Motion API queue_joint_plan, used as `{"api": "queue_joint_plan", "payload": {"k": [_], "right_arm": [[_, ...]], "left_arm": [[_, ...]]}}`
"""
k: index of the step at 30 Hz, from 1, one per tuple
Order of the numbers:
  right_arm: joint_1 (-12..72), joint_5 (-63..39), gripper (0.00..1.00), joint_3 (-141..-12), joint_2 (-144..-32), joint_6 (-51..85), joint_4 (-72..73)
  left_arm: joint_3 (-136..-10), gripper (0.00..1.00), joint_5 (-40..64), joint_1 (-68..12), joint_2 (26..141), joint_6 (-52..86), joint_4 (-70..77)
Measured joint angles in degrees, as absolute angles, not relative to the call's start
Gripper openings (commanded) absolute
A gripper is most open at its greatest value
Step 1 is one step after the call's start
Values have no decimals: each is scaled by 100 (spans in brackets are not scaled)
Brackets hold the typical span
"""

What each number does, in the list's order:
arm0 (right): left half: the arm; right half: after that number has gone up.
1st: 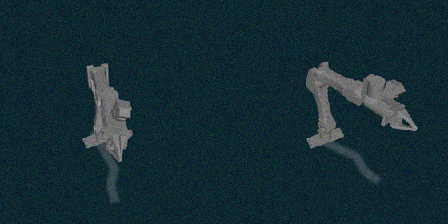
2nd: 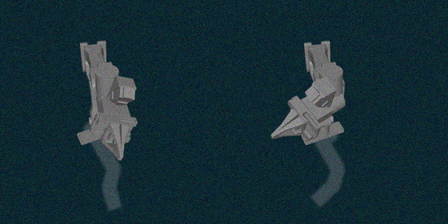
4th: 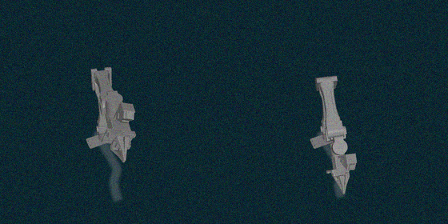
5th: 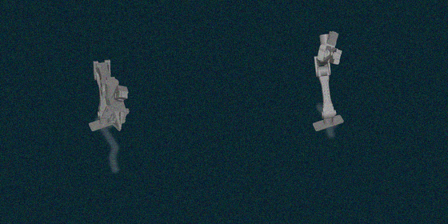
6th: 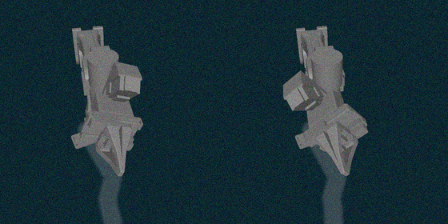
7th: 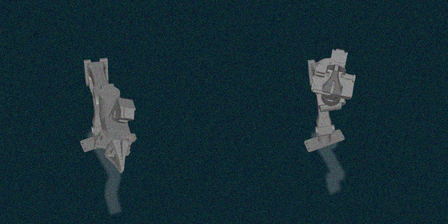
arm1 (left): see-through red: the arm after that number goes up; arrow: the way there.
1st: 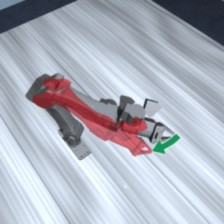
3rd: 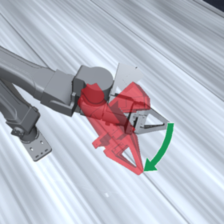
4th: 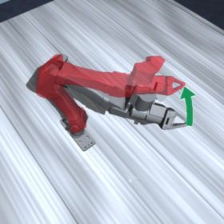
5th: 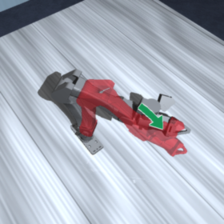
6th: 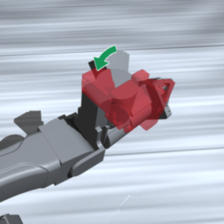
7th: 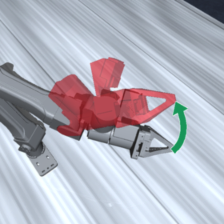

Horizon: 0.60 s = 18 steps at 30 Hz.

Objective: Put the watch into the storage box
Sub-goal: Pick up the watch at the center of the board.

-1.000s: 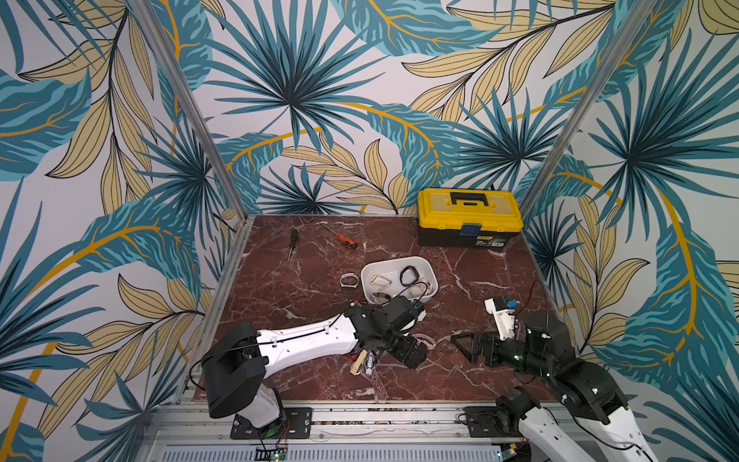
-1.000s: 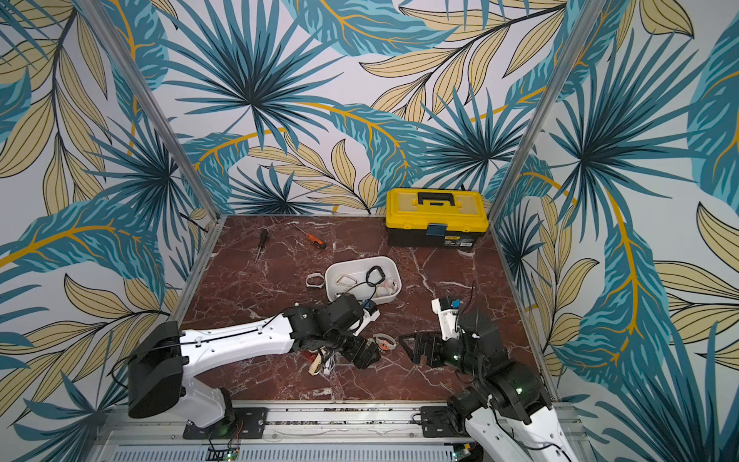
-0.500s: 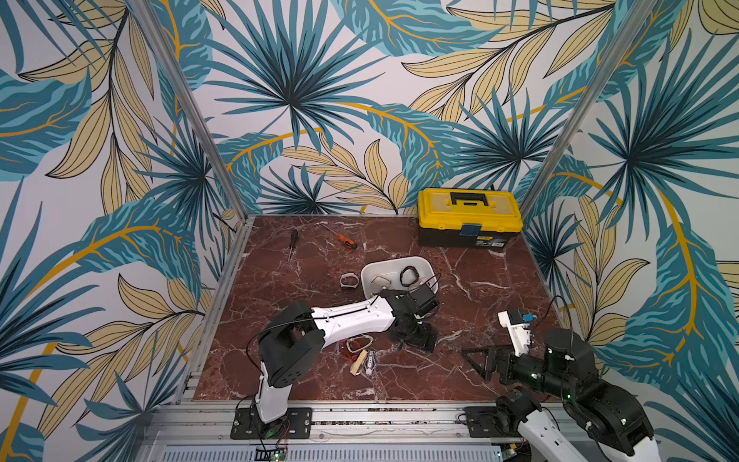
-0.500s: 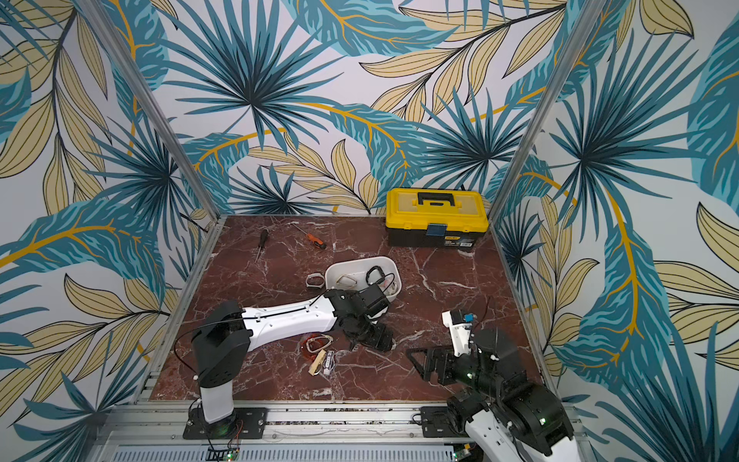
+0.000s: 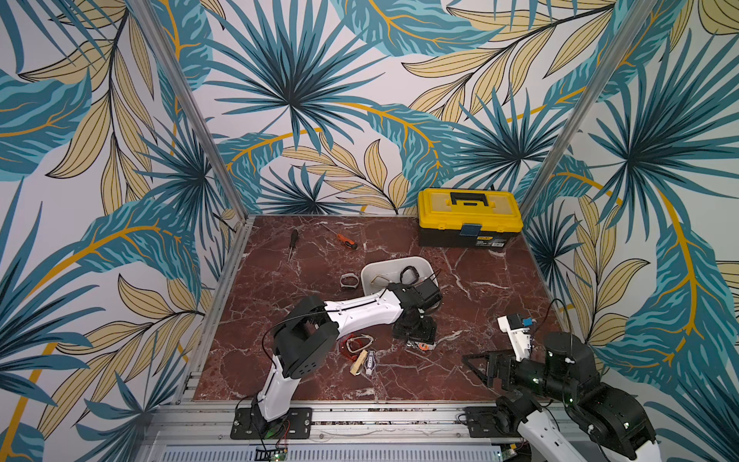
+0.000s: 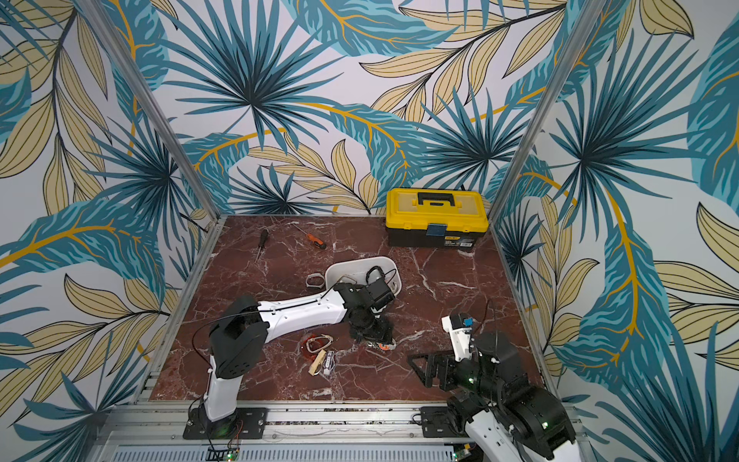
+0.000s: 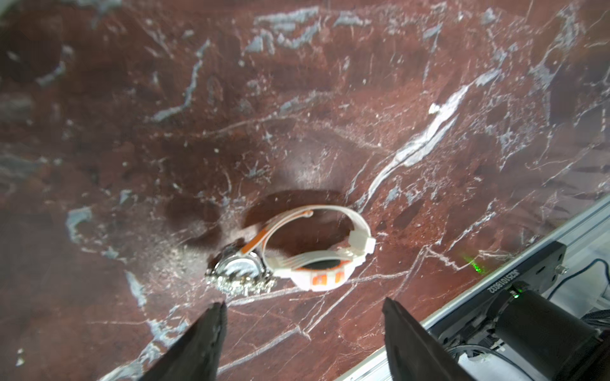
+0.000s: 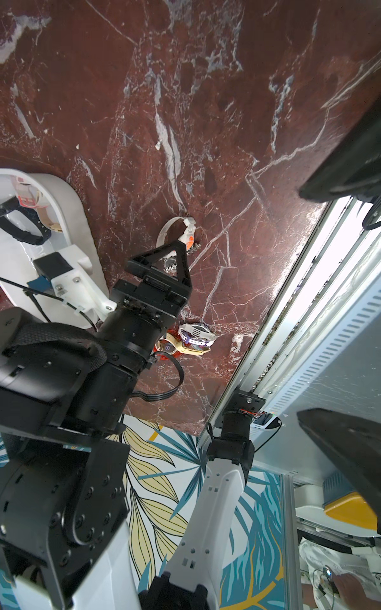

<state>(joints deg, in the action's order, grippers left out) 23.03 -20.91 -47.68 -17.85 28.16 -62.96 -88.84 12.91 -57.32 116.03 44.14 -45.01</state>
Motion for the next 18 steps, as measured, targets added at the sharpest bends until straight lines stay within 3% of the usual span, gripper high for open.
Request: {"api": "queue_joint_plan", "payload": {"k": [14, 18], "right_arm": [[2303, -2091, 100, -4748, -1715, 2777, -6313], [2303, -2088, 100, -4746, -1695, 2777, -6313]], "left_arm": [[-9306, 63, 1337, -5723, 12079, 4370, -4786], [-9500, 56, 1337, -5732, 12210, 4281, -4886]]}}
